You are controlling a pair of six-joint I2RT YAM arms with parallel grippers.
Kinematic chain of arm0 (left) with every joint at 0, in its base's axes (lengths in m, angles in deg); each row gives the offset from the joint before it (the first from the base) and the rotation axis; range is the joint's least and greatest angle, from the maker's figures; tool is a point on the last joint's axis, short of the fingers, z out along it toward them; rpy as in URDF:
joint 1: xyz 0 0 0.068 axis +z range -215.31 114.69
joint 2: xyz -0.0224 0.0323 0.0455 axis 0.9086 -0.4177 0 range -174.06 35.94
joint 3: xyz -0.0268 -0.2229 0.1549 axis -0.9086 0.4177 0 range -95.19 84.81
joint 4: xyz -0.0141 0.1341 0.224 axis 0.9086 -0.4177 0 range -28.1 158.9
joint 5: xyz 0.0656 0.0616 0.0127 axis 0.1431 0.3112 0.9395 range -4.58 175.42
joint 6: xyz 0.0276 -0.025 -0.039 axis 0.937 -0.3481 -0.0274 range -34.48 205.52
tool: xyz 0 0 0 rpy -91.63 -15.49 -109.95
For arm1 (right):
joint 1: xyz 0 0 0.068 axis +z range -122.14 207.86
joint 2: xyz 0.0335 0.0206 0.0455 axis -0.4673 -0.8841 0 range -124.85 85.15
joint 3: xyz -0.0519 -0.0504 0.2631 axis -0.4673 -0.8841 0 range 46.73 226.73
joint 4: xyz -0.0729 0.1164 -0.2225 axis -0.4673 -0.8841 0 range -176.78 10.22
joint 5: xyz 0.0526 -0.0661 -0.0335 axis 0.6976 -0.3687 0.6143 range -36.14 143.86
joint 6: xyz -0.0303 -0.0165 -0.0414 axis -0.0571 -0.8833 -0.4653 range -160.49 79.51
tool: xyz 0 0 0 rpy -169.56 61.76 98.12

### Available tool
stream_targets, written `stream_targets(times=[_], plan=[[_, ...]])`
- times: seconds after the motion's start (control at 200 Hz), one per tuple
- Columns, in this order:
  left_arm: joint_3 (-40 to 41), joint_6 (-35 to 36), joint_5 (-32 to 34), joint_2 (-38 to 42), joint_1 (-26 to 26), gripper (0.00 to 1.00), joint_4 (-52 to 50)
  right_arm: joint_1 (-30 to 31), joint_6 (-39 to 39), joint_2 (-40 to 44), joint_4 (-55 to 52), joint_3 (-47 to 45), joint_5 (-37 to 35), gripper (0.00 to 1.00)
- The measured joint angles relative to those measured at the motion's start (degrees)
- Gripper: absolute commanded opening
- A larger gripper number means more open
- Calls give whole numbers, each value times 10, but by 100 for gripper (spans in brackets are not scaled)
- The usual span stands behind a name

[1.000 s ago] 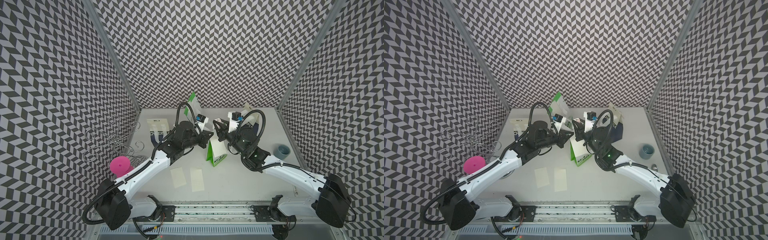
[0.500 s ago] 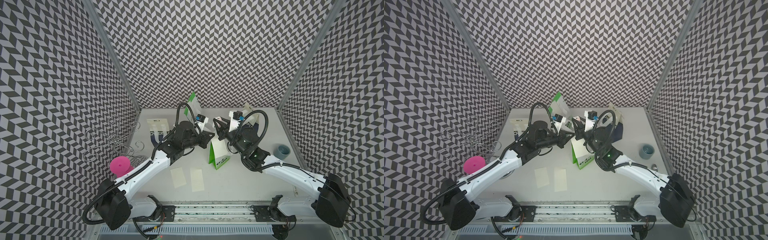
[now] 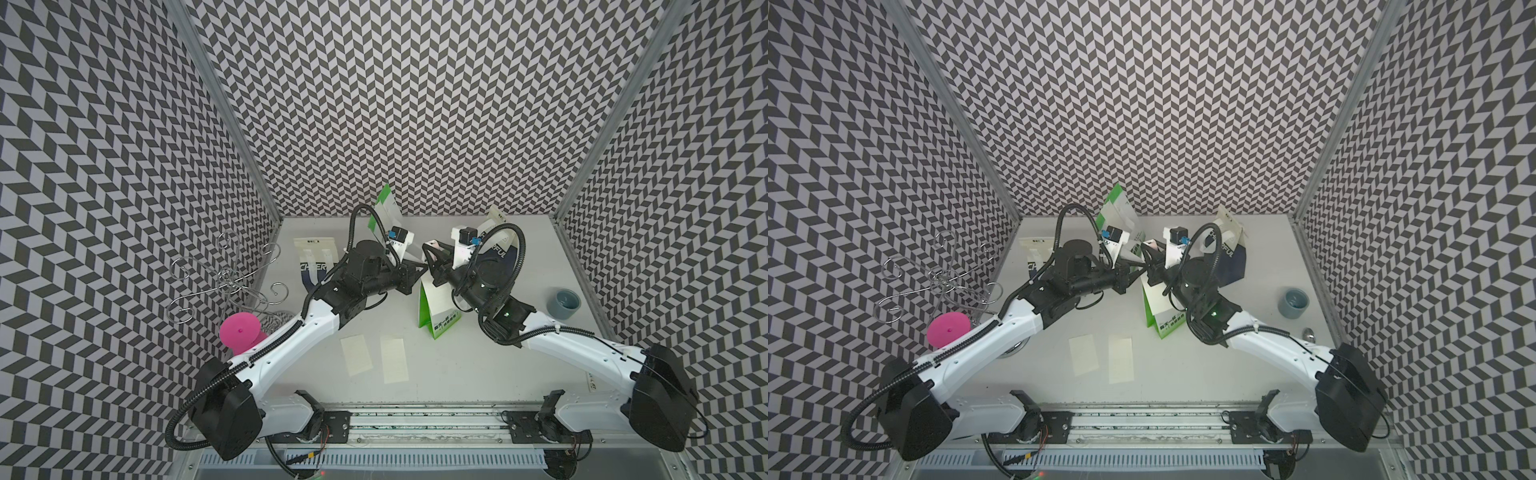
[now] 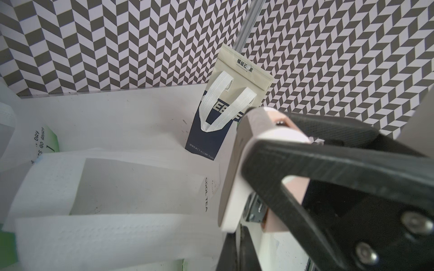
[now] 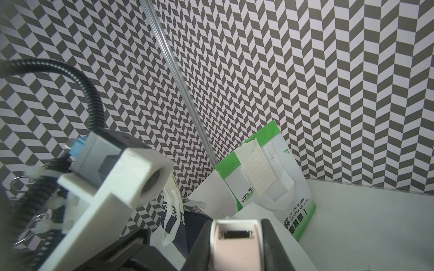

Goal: Staple the receipts to the bags
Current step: Place the stapler in the takeout bag.

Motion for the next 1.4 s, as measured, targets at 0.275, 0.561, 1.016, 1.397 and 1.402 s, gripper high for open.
stream_targets(times=[0.275, 0.561, 1.016, 1.397, 1.402], plan=[[0, -4, -2, 0, 2, 0, 0, 3, 1, 0, -10, -1, -12, 5], [11, 37, -3, 4, 2, 0, 16, 4, 21, 0, -95, 36, -17, 14], [60, 144, -53, 11, 7, 0, 76, 6, 62, 33, -223, 46, 19, 47], [52, 231, -99, 11, 12, 0, 66, 11, 40, 141, -300, 35, 35, 72], [52, 232, -101, 11, 12, 0, 66, 10, 39, 143, -303, 36, 35, 72]])
